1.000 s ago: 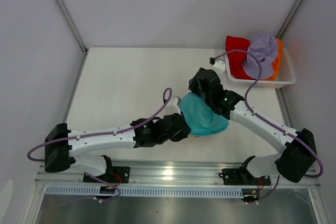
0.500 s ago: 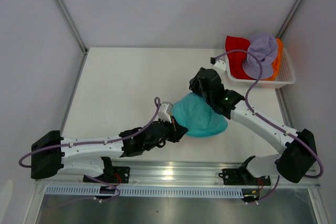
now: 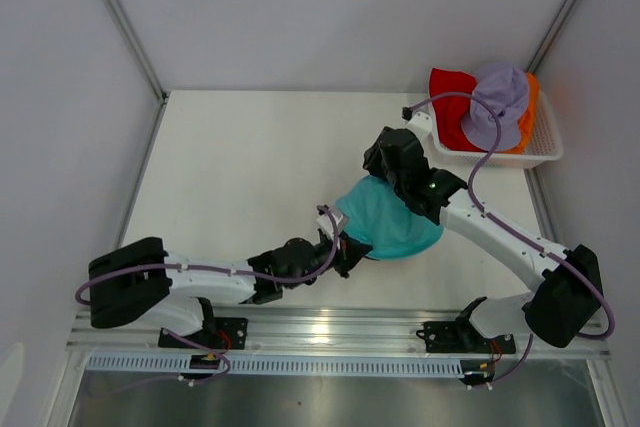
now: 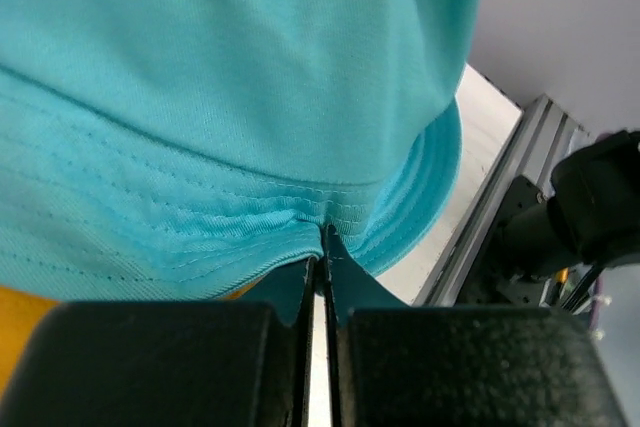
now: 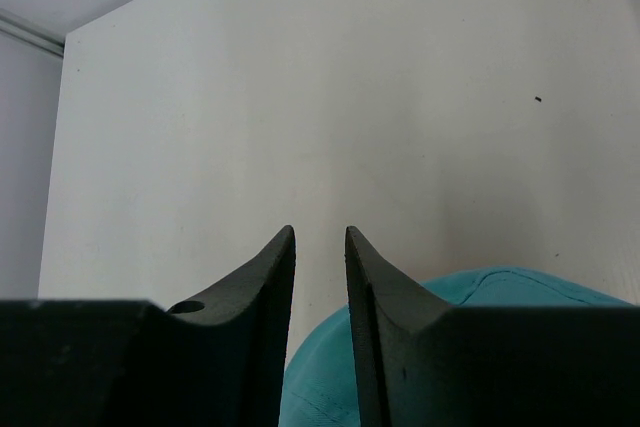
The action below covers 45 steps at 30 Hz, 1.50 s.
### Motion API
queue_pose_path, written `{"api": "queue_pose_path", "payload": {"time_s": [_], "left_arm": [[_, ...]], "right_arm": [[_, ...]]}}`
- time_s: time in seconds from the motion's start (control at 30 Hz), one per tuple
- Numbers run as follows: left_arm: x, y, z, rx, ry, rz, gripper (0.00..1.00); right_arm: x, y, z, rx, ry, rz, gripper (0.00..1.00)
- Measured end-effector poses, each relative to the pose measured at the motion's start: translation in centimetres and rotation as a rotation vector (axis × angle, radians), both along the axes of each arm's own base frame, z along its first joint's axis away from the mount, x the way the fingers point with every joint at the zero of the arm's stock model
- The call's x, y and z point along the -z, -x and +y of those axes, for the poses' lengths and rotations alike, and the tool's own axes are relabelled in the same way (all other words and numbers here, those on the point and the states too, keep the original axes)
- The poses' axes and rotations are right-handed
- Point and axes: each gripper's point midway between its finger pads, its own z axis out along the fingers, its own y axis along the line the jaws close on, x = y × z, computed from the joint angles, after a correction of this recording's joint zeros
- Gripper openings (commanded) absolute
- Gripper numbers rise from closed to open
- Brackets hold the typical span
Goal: Stack the hats
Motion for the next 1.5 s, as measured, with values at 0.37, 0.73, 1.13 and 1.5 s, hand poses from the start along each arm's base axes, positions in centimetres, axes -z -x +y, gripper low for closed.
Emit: {"api": "queue_pose_path", "payload": {"time_s": [0.37,0.73,1.13,1.5], "left_arm": [[-0.2,1.5,1.9,0.186,-0.179,-0.29,0.04],[6.3,1.4,3.9,0.226,-0.459,-0.3,0.3],[-7.5,-1.7,11.7,-0.111,-0.045,-0.204,0.99],[-9.6,-7.0,9.4,-0.118,0.014,0.137,1.0]], "right_arm": [[0.1,0.1,0.1,-0.022,0.017,0.005,0.32],[0.4,-0.1,-0.4,-0.025,0.038,0.008,0.38],[1.3,2.3,-1.1,-0.177,0.184,0.116,0.89],[-17.1,4.6,-5.1,-0.194,0.096,-0.216,1.0]]}}
